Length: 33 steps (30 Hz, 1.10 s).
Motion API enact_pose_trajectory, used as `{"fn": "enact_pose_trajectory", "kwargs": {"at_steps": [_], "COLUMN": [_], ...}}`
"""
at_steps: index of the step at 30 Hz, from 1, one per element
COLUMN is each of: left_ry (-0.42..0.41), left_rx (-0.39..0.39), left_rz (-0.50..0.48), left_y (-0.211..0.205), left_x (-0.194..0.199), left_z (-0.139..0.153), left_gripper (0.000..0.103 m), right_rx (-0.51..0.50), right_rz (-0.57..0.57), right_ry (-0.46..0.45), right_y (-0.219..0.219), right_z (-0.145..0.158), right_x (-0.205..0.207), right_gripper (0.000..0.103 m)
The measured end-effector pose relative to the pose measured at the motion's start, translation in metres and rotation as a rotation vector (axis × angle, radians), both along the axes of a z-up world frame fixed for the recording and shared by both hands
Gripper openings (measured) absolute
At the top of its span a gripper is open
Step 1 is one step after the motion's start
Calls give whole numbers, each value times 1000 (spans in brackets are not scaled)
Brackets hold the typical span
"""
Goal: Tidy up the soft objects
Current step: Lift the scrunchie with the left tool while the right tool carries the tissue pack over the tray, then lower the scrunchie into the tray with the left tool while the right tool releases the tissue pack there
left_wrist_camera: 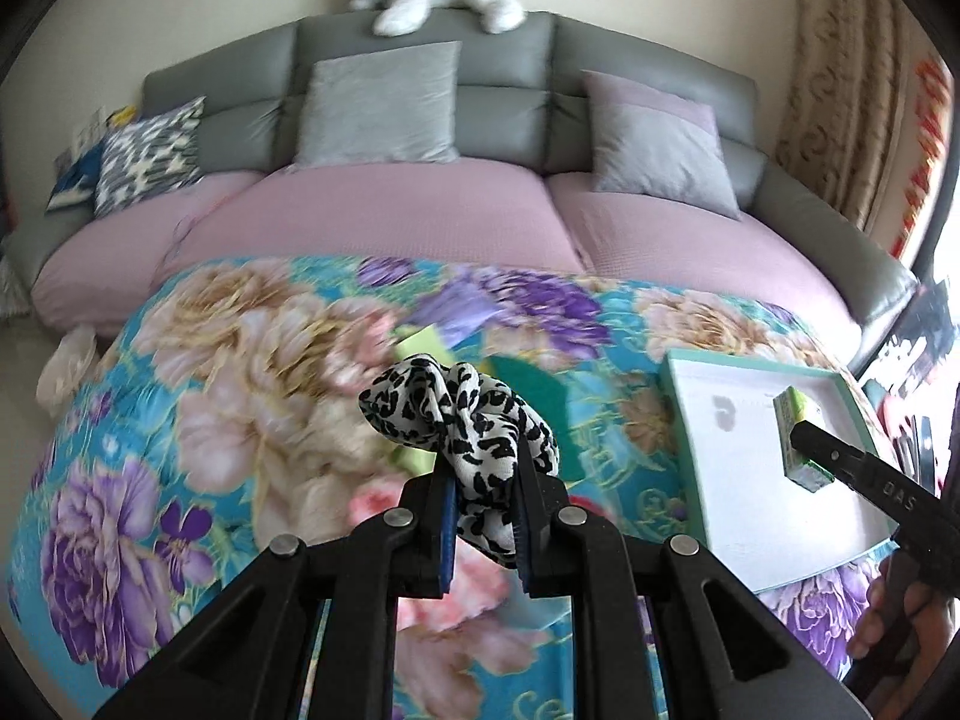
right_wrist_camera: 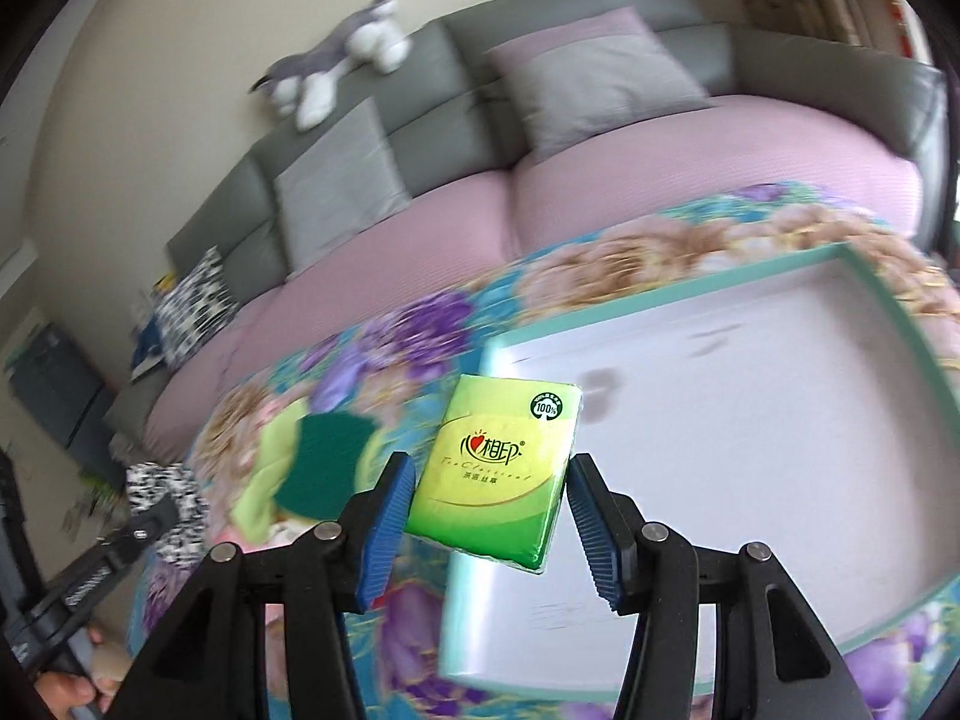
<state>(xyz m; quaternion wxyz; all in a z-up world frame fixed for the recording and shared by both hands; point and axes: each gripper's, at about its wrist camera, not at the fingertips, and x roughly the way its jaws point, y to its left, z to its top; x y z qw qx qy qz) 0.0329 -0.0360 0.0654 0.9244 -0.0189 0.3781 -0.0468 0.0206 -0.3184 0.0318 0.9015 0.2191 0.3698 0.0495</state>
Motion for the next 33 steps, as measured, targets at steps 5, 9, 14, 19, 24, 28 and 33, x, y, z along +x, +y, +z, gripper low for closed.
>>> {"fn": "enact_pose_trajectory", "kwargs": {"at_steps": [5, 9, 14, 19, 24, 28, 33], "left_ry": [-29, -40, -36, -30, -1, 46, 82], "left_rx": [46, 64, 73, 72, 82, 98, 98], "left_rz": [-91, -175, -284, -336, -370, -379, -386], "left_y": [-42, -79, -130, -167, -197, -211, -219], "left_x": [12, 22, 38, 54, 70, 86, 95], "left_z": [14, 17, 11, 0, -23, -45, -64], "left_gripper": [16, 16, 16, 16, 17, 17, 17], "right_rx": [-11, -60, -104, -172, -195, -200, -207], "right_rz": [-113, -203, -288, -337, -364, -366, -370], "right_ry": [10, 31, 47, 57, 66, 74, 87], "right_y": [-42, -68, -99, -114, -122, -123, -124], "right_z": [-3, -7, -10, -11, -15, -18, -23], "right_x": [-5, -10, -15, -17, -16, -14, -10], "right_gripper": [56, 56, 56, 56, 56, 56, 56]}}
